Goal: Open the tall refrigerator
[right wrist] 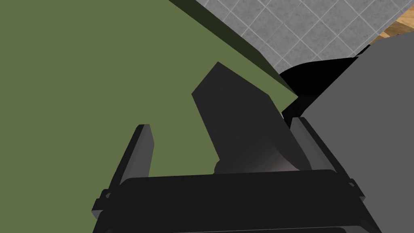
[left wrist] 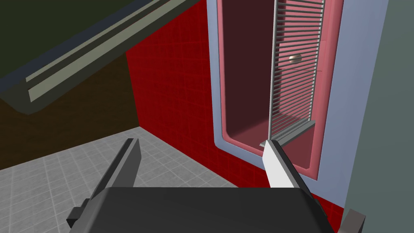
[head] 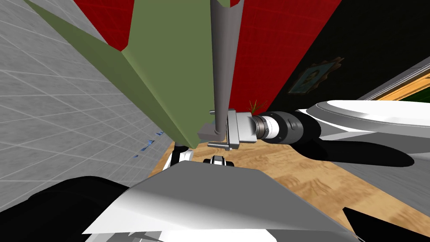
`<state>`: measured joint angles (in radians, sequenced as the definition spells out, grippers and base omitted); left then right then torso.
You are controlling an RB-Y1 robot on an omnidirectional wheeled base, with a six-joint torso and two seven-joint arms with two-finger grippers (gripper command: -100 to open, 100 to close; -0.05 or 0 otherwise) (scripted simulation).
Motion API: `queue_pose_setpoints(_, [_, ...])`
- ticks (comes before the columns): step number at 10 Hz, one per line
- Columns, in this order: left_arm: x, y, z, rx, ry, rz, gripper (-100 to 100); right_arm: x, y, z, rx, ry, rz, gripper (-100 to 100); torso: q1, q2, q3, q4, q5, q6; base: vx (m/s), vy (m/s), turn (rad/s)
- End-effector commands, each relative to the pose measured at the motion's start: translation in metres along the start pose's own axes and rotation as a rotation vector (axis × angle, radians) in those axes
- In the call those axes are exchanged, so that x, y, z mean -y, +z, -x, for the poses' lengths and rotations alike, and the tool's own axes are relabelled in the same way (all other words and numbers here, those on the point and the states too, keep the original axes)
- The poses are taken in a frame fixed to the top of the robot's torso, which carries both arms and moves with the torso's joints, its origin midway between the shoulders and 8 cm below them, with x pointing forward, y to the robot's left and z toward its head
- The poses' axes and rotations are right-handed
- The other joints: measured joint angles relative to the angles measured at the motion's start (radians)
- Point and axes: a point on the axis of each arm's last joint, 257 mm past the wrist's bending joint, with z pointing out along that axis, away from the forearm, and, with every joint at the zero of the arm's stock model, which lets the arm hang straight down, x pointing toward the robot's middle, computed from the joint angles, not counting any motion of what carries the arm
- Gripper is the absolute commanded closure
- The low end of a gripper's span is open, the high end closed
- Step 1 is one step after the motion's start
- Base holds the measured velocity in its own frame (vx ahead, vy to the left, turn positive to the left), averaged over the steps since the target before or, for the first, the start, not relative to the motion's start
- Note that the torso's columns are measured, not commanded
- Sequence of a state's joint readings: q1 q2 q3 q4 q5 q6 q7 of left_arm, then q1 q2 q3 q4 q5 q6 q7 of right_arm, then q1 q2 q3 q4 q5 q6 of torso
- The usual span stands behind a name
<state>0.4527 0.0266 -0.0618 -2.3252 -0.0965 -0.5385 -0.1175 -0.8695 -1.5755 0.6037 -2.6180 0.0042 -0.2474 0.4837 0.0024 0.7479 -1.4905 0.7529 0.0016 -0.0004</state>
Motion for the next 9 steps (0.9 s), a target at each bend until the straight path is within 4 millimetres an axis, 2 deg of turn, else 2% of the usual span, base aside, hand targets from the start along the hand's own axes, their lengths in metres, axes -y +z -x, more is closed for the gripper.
queue_pose_setpoints(1, [0.0000, 0.0000, 0.0000, 0.000, 0.000, 0.000, 0, 0.0149, -0.0001, 0.0087, 0.008, -0.021, -0.027, -100, 0.000, 0.000, 0.000, 0.001, 0.000, 0.000, 0.000, 0.000, 0.000])
queue_pose_setpoints(9, [0.0000, 0.0000, 0.0000, 0.000, 0.000, 0.000, 0, 0.0178, -0.0006, 0.0135, 0.008, -0.021, -0.027, -100, 0.000, 0.002, -0.003, 0.003, 0.000, 0.000, 0.000, 0.000, 0.000])
